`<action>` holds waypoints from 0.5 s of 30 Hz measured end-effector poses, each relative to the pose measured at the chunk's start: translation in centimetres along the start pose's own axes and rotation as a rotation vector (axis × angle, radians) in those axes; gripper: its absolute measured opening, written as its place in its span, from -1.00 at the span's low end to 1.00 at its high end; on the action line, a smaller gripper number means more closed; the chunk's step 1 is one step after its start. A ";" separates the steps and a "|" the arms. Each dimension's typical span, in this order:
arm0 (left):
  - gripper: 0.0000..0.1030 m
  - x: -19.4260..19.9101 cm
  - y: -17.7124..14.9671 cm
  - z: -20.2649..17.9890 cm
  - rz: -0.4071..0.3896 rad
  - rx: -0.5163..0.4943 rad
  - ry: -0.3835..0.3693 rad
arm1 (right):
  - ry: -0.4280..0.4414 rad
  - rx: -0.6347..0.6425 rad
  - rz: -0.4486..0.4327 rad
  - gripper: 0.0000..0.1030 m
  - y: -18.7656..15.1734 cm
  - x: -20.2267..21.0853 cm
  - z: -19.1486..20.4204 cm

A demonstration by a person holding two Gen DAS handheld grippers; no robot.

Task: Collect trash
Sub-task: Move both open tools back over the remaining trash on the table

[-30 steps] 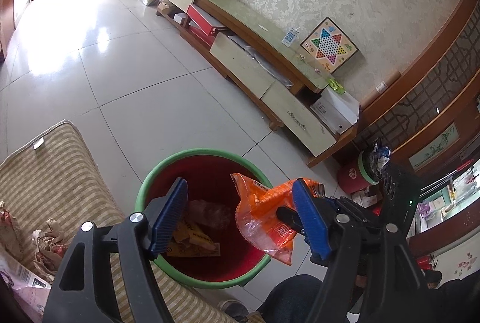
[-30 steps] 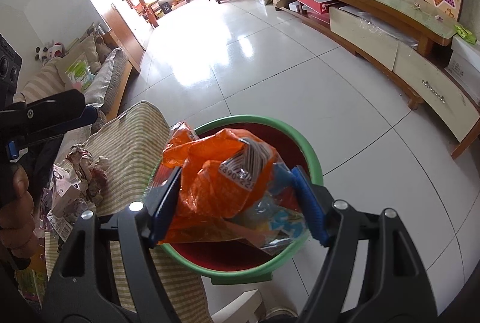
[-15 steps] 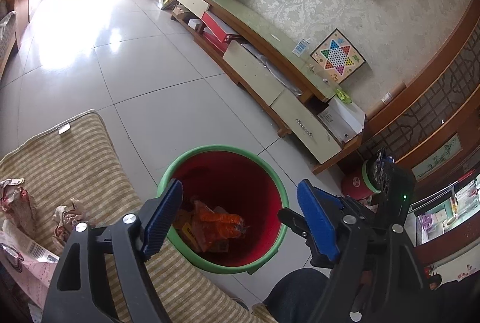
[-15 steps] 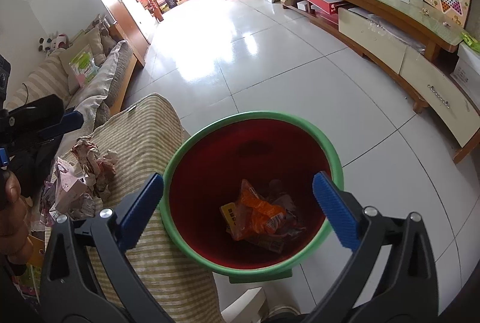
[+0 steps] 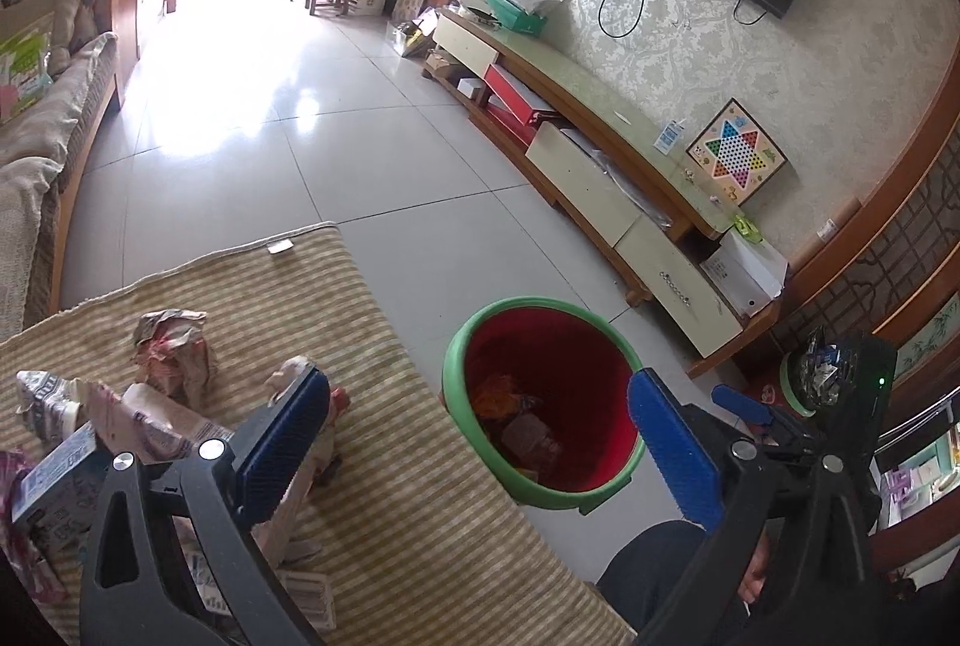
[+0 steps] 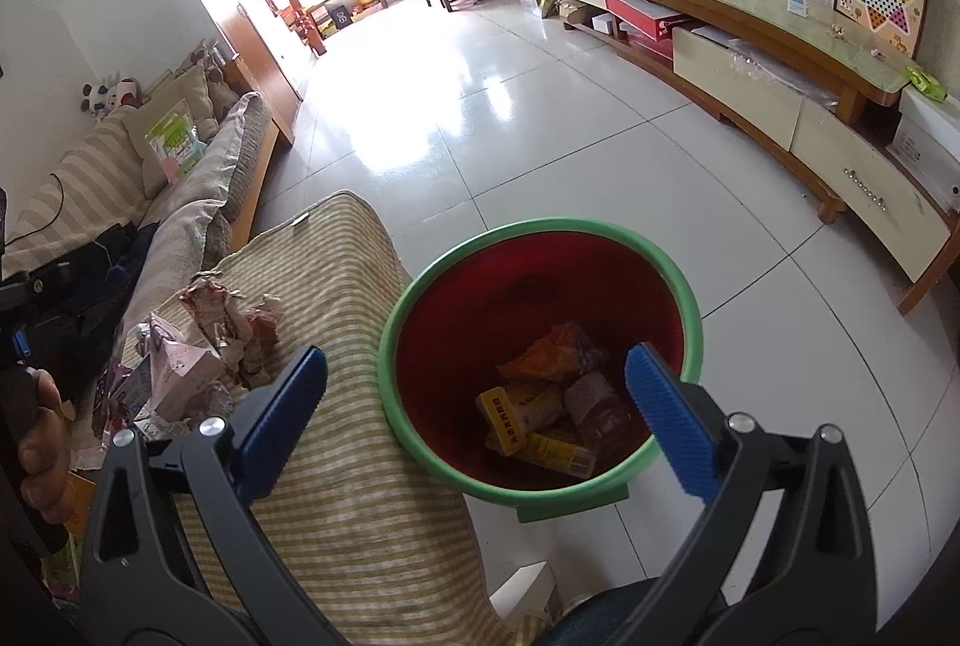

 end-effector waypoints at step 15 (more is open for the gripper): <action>0.84 9.1 -5.4 2.7 -0.050 -0.006 0.093 | 0.069 0.068 -0.069 0.91 -1.3 4.3 7.2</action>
Point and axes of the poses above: each gripper's, at about its wrist camera, not at the fingertips, and x roughly against the way its jaws point, z to its left, y to its top, the point moved 4 cm from there along -x, roughly the way its jaws point, and after that the axes turned 13 degrees about z, right-handed, at the moved point
